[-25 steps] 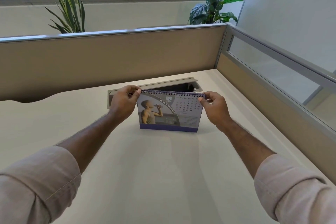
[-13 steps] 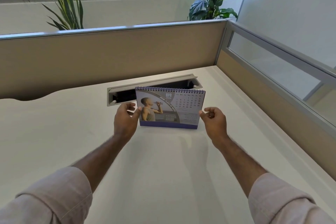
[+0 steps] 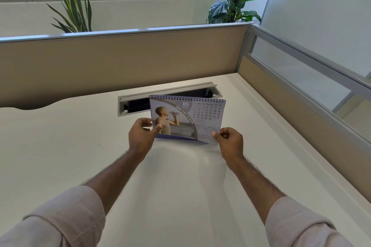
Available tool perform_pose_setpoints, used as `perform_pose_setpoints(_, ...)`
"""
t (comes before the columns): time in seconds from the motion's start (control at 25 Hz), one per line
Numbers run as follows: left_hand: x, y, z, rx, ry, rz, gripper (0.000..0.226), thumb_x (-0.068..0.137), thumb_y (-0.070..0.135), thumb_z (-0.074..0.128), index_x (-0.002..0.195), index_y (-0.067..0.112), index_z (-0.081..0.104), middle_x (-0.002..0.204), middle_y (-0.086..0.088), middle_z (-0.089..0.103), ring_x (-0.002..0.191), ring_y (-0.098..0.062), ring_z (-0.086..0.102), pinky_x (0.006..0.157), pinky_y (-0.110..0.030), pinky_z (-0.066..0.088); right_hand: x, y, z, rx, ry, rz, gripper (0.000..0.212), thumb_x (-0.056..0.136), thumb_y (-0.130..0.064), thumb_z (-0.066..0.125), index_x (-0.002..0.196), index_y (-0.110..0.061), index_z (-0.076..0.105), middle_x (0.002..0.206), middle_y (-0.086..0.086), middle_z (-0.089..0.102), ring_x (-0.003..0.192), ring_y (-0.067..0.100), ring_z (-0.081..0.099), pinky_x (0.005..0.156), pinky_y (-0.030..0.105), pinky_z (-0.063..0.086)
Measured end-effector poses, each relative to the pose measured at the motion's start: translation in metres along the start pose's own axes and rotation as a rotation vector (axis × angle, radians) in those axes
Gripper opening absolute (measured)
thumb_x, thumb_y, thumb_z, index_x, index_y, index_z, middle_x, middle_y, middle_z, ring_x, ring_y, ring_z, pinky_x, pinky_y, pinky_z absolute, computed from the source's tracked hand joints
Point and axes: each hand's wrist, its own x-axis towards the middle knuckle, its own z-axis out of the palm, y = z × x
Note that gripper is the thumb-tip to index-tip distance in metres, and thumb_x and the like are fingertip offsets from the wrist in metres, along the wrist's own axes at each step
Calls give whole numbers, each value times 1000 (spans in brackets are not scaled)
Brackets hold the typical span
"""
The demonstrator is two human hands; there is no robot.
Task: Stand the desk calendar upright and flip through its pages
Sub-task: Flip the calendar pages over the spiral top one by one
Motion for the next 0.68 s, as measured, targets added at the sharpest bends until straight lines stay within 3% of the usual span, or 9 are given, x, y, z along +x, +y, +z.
perform_pose_setpoints(0.16,-1,2,-3,-17,-26,-45,47,80,40,80,115,13,63,107,1,64,97,-21,61,80,-37,54,-3,-3,-5,47,9,-9,16,81,-10,75,71,-1,67,68,7,67,63,18,56,65,31,50)
perform_pose_setpoints(0.24,-3,2,-7,-36,-19,-64,42,80,37,81,110,13,64,100,0,67,92,-22,63,74,-33,53,-6,-5,-8,47,6,-20,13,83,-10,74,72,-4,71,72,11,72,66,19,59,69,33,53)
perform_pose_setpoints(0.36,-6,4,-13,-41,-25,-86,35,80,32,82,104,14,65,90,-6,70,84,-25,67,62,-26,49,-11,-8,-9,31,9,-61,3,83,-10,73,87,-9,73,68,12,68,64,17,56,72,34,55)
perform_pose_setpoints(0.44,-10,7,-16,-36,-31,-74,31,80,29,82,101,13,66,88,-7,71,82,-24,68,61,-25,49,-14,-11,-9,-15,50,-89,16,82,-10,74,97,-11,69,61,3,57,58,14,53,68,31,54)
perform_pose_setpoints(0.6,-15,13,-24,-27,-45,-46,30,82,26,80,103,9,68,89,-5,71,79,-21,68,60,-23,49,-19,-17,-12,-3,58,-83,11,81,-12,75,80,-6,66,63,1,61,60,16,56,65,31,53)
perform_pose_setpoints(0.68,-19,18,-29,-9,-55,-34,28,83,25,79,103,10,68,89,-3,70,75,-14,66,56,-20,48,-23,-17,-16,1,39,-85,19,84,-16,74,71,-4,64,65,4,65,62,17,57,63,32,52)
